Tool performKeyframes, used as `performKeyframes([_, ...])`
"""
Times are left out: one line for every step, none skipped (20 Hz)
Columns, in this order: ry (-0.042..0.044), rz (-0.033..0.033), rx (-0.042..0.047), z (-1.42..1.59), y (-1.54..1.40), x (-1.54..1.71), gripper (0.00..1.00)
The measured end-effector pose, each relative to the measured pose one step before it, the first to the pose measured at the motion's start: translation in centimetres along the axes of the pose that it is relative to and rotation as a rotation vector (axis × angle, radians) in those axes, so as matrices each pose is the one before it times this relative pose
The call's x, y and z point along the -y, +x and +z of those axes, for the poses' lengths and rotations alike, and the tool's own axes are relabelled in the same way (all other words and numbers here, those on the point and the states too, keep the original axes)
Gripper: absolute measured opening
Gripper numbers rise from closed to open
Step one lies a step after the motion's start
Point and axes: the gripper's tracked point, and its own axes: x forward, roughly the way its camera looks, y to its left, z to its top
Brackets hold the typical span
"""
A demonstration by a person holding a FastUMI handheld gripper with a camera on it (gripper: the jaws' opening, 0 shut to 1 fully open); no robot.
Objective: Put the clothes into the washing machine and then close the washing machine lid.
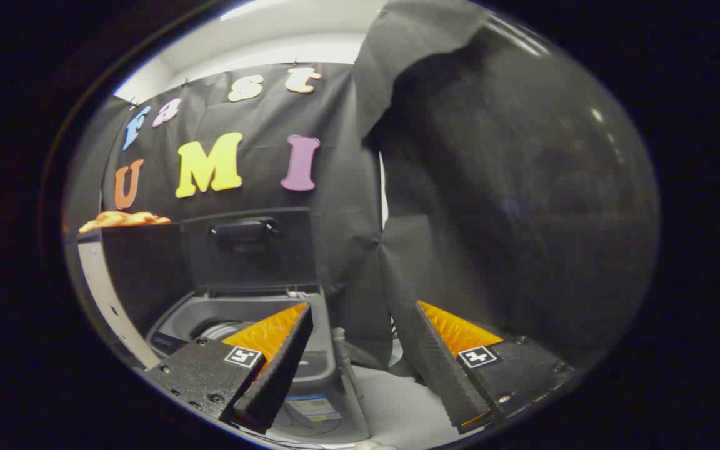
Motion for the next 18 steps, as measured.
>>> performKeyframes([-0.01932, 0.00812, -0.01353, 1.678, -2.329, -2.027, 0.99])
performKeyframes([-0.00917, 0.00599, -0.01427, 1.351, -2.670, -2.115, 1.00])
performKeyframes([0.00828, 0.01373, -0.01054, 1.184, -2.416, -1.983, 1.00])
performKeyframes([0.01222, -0.01940, -0.04021, 0.522, -2.258, -1.394, 0.99])
performKeyframes([0.02432, -0.01670, -0.03931, 0.362, -2.336, -1.373, 0.99])
performKeyframes([0.01093, 0.04445, 0.00258, 0.476, -1.875, -2.283, 1.00])
performKeyframes([-0.02030, 0.00576, -0.01916, -0.118, -2.034, -1.330, 0.99])
performKeyframes([-0.01725, 0.01345, -0.01836, -0.238, -1.408, -1.467, 0.99])
performKeyframes([-0.00623, 0.00929, -0.01048, -0.228, -1.552, -1.386, 1.00])
performKeyframes([-0.00722, 0.01409, -0.01016, -0.415, -0.676, -1.170, 1.00])
performKeyframes([-0.00489, 0.01723, -0.01711, -0.451, -0.806, -1.126, 1.00])
performKeyframes([-0.01103, 0.00413, -0.00796, -0.371, -0.758, -0.924, 1.00])
performKeyframes([0.00033, 0.00704, 0.00328, -0.121, -0.459, -0.550, 1.00])
performKeyframes([-0.00762, 0.02076, 0.00212, -0.023, -0.390, -0.955, 1.00])
performKeyframes([-0.01977, 0.00973, -0.00212, -0.152, -0.402, -0.515, 1.00])
performKeyframes([-0.01501, 0.00082, -0.00496, -0.434, -0.226, -0.632, 1.00])
performKeyframes([-0.01323, 0.01085, 0.00611, -0.152, -0.428, -0.741, 1.00])
performKeyframes([-0.02087, 0.00708, 0.00751, 0.101, -0.640, -0.765, 1.00])
